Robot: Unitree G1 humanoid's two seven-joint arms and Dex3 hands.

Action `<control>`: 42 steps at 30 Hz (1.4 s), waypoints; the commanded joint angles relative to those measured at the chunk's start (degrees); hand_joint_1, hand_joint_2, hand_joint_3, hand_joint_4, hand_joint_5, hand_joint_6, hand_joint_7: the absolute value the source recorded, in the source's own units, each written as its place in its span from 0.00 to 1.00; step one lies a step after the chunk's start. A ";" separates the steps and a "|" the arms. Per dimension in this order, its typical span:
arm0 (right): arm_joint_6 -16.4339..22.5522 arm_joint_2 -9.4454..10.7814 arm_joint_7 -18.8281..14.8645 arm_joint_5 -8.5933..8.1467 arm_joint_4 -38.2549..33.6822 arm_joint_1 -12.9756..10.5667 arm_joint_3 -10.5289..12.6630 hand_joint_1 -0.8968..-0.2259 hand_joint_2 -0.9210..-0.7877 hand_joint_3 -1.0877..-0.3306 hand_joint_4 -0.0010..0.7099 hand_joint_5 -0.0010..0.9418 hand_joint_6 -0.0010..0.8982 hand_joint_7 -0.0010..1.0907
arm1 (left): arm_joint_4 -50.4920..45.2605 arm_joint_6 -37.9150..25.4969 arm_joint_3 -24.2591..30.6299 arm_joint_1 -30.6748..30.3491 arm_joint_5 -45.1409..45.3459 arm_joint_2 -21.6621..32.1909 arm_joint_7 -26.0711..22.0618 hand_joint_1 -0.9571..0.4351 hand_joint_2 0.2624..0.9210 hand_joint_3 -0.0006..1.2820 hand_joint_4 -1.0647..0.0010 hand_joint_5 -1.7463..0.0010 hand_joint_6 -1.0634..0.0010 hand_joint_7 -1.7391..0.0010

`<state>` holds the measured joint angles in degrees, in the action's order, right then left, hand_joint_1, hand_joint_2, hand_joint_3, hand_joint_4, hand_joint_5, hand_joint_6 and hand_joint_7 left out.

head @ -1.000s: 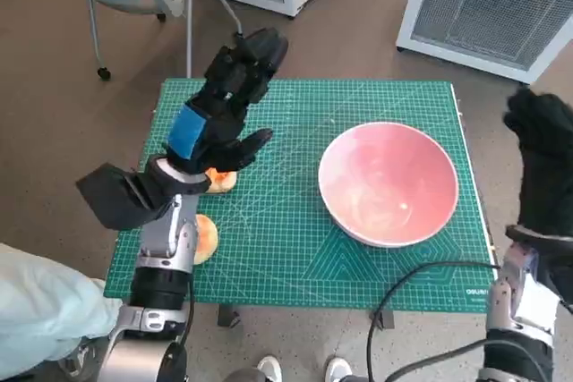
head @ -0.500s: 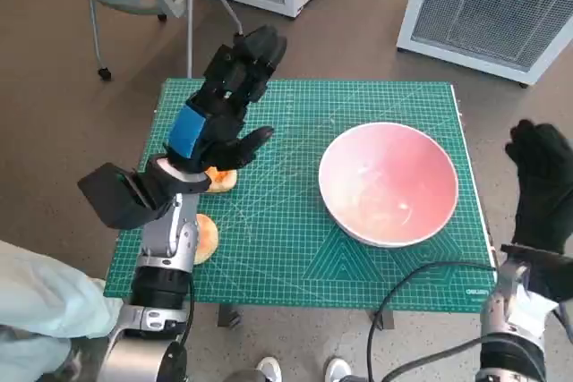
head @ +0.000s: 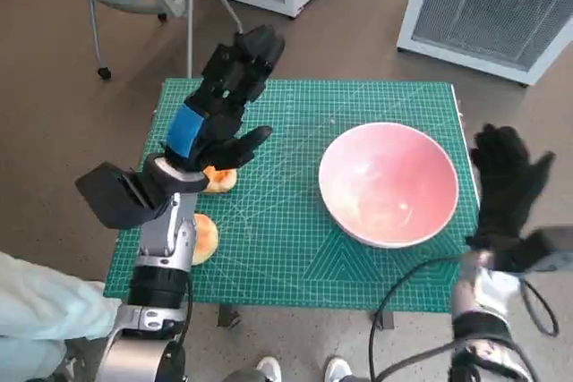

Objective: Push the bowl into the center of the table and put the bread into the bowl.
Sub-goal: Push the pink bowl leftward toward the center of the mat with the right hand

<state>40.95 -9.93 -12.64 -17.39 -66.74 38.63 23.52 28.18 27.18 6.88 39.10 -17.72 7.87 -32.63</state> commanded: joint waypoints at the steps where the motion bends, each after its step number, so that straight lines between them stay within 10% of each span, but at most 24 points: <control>1: -3.62 1.73 0.41 -0.20 -3.76 2.11 0.36 0.55 0.00 0.37 0.11 0.02 0.10 0.34 | -1.86 -0.41 -0.02 -0.97 0.17 0.90 -0.26 0.24 1.00 0.29 0.87 1.00 0.99 0.70; 42: -14.16 9.78 0.27 1.14 -7.78 11.62 -0.06 0.49 0.00 0.38 0.14 0.01 0.14 0.32 | -11.46 -2.56 1.37 -9.48 2.18 5.92 5.67 0.20 1.00 0.28 0.83 1.00 0.87 0.82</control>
<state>28.07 -1.05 -12.67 -17.30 -73.44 50.21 23.97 18.41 25.00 8.01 30.42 -15.98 13.38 -27.51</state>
